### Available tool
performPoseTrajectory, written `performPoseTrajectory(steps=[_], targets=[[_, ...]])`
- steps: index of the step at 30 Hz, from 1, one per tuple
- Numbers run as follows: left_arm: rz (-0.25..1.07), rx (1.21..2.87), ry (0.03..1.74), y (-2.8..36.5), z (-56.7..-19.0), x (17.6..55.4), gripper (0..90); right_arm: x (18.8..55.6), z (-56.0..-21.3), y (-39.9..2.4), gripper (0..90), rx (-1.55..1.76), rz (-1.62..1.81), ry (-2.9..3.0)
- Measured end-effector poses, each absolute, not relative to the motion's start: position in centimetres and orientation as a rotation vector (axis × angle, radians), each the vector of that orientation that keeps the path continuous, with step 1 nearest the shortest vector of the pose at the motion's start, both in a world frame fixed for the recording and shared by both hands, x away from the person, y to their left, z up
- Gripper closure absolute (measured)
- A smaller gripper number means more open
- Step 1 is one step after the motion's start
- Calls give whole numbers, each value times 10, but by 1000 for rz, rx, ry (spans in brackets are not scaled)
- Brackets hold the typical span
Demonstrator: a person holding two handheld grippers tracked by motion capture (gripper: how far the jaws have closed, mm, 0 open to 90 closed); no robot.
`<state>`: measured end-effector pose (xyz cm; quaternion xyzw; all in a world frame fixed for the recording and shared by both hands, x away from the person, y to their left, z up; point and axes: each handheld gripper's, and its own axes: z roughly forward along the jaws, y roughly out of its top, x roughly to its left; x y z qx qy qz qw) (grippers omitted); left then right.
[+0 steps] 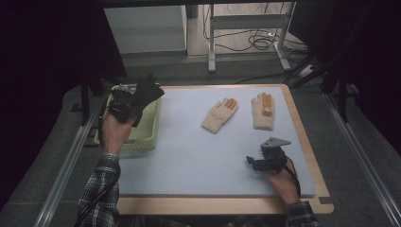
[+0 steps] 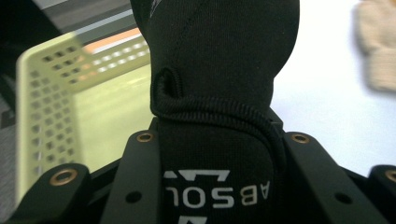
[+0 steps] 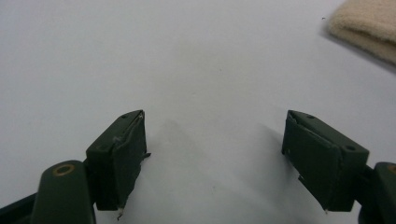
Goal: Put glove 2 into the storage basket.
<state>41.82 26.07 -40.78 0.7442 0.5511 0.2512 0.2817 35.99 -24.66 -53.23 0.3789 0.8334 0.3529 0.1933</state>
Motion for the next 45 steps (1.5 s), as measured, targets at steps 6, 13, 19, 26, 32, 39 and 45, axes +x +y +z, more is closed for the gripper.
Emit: performPoseTrajectory(steps=[6, 13, 19, 26, 32, 39, 45], targets=[[710, 1964, 1562, 287, -421, 426, 635, 360, -532, -247, 215, 1063, 989, 2339], [714, 1943, 1673, 310, -441, 437, 632, 360, -532, -247, 215, 1063, 991, 2337], [679, 1943, 1750, 328, -459, 446, 626, 360, -532, -247, 215, 1063, 992, 2337], [648, 2004, 1813, 330, -476, 460, 610, 360, -532, -247, 215, 1063, 992, 2337], [577, 2035, 1860, 330, -490, 476, 589, 360, -532, -247, 214, 1062, 991, 2339], [526, 2050, 1912, 333, -501, 484, 329, 360, -532, -247, 214, 1062, 991, 2339], [506, 2065, 1861, 332, -495, 480, 92, 360, -532, -247, 214, 1062, 993, 2337]])
